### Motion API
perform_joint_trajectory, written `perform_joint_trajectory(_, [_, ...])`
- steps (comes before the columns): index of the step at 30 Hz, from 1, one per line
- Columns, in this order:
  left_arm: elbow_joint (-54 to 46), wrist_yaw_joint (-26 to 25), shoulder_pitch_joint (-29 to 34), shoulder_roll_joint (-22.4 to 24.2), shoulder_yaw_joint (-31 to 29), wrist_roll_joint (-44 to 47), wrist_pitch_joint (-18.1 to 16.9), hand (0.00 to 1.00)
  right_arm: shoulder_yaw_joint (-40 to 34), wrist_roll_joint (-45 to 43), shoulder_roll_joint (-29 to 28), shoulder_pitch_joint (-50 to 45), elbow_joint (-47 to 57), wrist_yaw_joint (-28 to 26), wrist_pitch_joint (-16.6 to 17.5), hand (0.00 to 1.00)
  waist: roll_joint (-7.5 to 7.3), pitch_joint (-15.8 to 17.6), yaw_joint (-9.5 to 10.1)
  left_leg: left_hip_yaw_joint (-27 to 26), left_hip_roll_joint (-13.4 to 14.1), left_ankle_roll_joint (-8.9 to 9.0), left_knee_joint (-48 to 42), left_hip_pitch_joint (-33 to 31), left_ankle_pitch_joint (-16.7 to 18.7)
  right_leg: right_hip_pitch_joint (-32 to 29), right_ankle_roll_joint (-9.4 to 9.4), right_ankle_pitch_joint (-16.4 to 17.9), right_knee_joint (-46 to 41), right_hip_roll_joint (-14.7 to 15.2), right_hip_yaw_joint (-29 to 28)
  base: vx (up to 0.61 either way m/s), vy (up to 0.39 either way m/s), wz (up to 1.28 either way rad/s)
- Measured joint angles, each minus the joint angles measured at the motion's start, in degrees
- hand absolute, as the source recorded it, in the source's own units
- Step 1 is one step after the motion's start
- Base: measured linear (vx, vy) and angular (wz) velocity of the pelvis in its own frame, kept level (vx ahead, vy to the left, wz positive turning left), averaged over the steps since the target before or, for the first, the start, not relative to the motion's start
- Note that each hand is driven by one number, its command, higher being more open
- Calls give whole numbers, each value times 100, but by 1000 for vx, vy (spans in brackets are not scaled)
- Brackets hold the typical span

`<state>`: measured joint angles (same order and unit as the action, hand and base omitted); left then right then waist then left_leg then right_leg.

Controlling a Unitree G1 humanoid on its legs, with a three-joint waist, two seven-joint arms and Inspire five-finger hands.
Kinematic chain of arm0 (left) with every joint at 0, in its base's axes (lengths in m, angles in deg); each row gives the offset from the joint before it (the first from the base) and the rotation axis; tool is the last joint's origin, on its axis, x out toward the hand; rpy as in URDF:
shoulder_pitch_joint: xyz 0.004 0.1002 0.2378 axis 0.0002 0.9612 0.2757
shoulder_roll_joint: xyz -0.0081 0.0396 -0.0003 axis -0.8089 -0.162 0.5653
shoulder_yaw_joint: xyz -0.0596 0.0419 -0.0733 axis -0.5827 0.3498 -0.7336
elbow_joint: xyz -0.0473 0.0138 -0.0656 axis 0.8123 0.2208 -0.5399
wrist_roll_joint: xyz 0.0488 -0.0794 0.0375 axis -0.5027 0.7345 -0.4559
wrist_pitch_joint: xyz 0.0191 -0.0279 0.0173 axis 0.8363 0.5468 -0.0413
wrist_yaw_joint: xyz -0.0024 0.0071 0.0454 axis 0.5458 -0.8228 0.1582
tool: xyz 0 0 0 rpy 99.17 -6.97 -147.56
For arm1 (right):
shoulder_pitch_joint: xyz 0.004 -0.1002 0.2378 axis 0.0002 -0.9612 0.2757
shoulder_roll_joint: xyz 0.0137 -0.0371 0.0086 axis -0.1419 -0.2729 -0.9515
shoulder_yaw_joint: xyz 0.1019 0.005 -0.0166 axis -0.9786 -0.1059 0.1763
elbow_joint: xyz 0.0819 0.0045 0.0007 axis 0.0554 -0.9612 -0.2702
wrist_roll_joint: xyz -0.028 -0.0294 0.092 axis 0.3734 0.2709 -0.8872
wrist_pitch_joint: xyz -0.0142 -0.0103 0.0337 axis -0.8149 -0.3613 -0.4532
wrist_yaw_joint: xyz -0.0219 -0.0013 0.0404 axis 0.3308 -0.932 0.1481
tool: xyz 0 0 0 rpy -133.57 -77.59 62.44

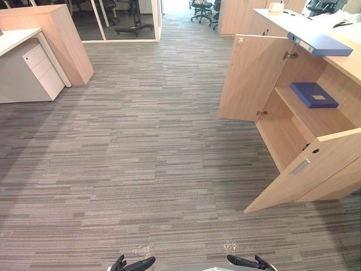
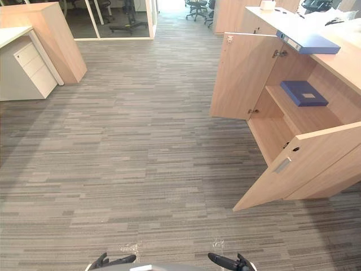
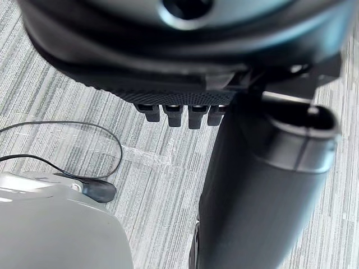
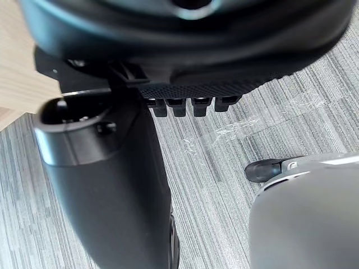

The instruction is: Walk over to the cabinet, pick up the folder, carry it to the office cabinet, place the folder inside the office cabinet, then close the office cabinet door

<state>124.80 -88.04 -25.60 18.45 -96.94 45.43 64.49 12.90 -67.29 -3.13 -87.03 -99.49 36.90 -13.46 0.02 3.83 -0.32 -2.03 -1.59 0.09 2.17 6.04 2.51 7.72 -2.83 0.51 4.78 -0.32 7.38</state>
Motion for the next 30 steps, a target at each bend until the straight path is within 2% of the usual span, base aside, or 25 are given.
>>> perform_joint_trajectory(5, [-3,-163,-11,62,-221,-3,-9,100,-5,-10,-24,0,7,18,0,100,-48,49,3,69,-2,-15,103,-33,-84,-62,2,-1,2,-1,79,-40,-20,7])
perform_joint_trajectory(8, [-84,-274,-28,134,-602,-8,-51,100,2,-14,-109,8,85,85,10,100,-144,139,18,73,6,27,-76,-158,-30,-77,14,7,-14,5,144,-26,-16,9])
perform_joint_trajectory(9, [-197,-335,-62,160,-739,-1,-76,100,4,-21,-161,20,181,107,28,100,-199,259,30,73,22,48,-513,-377,179,-126,93,58,-132,9,168,-39,-13,9])
perform_joint_trajectory(10, [-336,-368,-69,228,-917,10,-86,100,7,-34,-185,28,276,119,38,100,-213,379,53,29,79,92,-1193,-650,488,-186,250,181,-344,-4,197,-50,-10,6])
perform_joint_trajectory(11, [-402,-382,-65,269,-970,46,-87,100,6,-52,-186,25,319,129,40,100,-196,441,64,-34,133,126,-1556,-785,655,-196,303,291,-471,-18,230,-96,-4,4])
perform_joint_trajectory(12, [-497,-397,-70,378,-1158,155,-91,100,29,-54,-171,-25,432,141,40,100,-165,490,112,-273,278,286,-2449,-1145,919,-240,363,556,-708,11,504,-98,11,0])
perform_joint_trajectory(13, [-579,-419,-82,459,-1349,346,-108,100,132,-51,-163,-67,500,156,40,100,-169,516,179,-517,463,397,-3452,-1572,959,-203,392,623,-818,17,598,-84,10,1])
perform_joint_trajectory(14, [-643,-430,-91,479,-1408,431,-108,100,163,-50,-165,-71,509,162,37,100,-173,549,183,-627,566,401,-3946,-1822,981,-123,428,656,-831,14,600,0,0,0])
perform_joint_trajectory(15, [-725,-437,-41,539,-1556,535,-113,100,175,-51,-177,-66,507,186,7,100,-203,576,215,-865,803,265,-4588,-2115,1094,-23,473,719,-888,21,595,70,-13,3])
perform_joint_trajectory(16, [-739,-449,-23,552,-1549,617,-128,100,177,-50,-180,-65,512,203,-14,100,-209,585,246,-977,959,218,-4690,-2270,1169,57,458,768,-918,48,585,119,10,-2])
perform_joint_trajectory(17, [-739,-446,-14,560,-1545,667,-128,100,174,-51,-176,-64,511,216,-21,100,-235,586,288,-1030,1074,212,-4565,-2421,1168,75,422,812,-951,94,558,125,42,-14])
perform_joint_trajectory(19, [-738,-443,-1,565,-1541,688,-127,100,170,-58,-194,-21,510,224,-21,100,-265,568,361,-1009,1138,183,-3733,-2572,1085,135,301,888,-934,252,477,196,149,-21])
perform_joint_trajectory(21, [-737,-446,55,574,-1504,702,-127,100,337,-218,-212,62,510,228,-23,100,-239,515,366,-977,1132,249,-2235,-2645,604,174,47,1034,-927,534,323,333,280,-28])
perform_joint_trajectory(22, [-729,-444,78,583,-1497,706,-127,100,386,-226,-214,78,509,226,-23,100,-206,494,367,-959,1130,276,-1909,-2645,464,191,-33,1074,-919,603,277,390,339,-36])
perform_joint_trajectory(23, [-707,-444,113,645,-1491,751,-121,100,390,-226,-272,90,503,227,-29,100,-171,450,383,-1017,1084,402,-1694,-2596,-99,260,-188,1155,-870,776,214,431,397,-34])
perform_joint_trajectory(24, [-703,-441,129,641,-1483,771,-122,100,376,-225,-322,86,480,228,-32,100,-170,356,419,-1072,962,284,-1725,-2581,-438,308,-219,1189,-806,939,176,555,478,-50])
perform_joint_trajectory(25, [-702,-425,128,602,-1479,776,-125,100,331,-209,-394,137,415,162,-48,100,-265,286,475,-1287,880,93,-1996,-2618,-251,330,-171,1090,-785,1120,129,480,397,-45])
perform_joint_trajectory(26, [-701,-419,130,580,-1477,775,-126,100,319,-214,-432,153,419,148,-44,100,-293,249,483,-1343,831,38,-2106,-2610,-96,328,-162,995,-815,1204,133,481,376,-45])
perform_joint_trajectory(28, [-619,-395,154,515,-1460,885,-115,100,92,-216,-578,166,372,131,-33,100,-428,84,540,-1666,543,-244,-2244,-2240,271,237,-346,781,-1398,1679,16,465,367,-39])
perform_joint_trajectory(29, [-611,-379,173,499,-1430,888,-116,100,59,-216,-580,180,338,121,-32,100,-435,70,538,-1678,424,-295,-2200,-2058,340,193,-402,720,-1736,1794,19,460,343,-35])
perform_joint_trajectory(30, [-546,-347,186,466,-1294,900,-118,100,-141,-219,-566,199,323,78,-27,100,-367,2,533,-1668,268,-369,-2072,-1774,445,-118,-307,532,-2628,2003,43,448,337,-13])
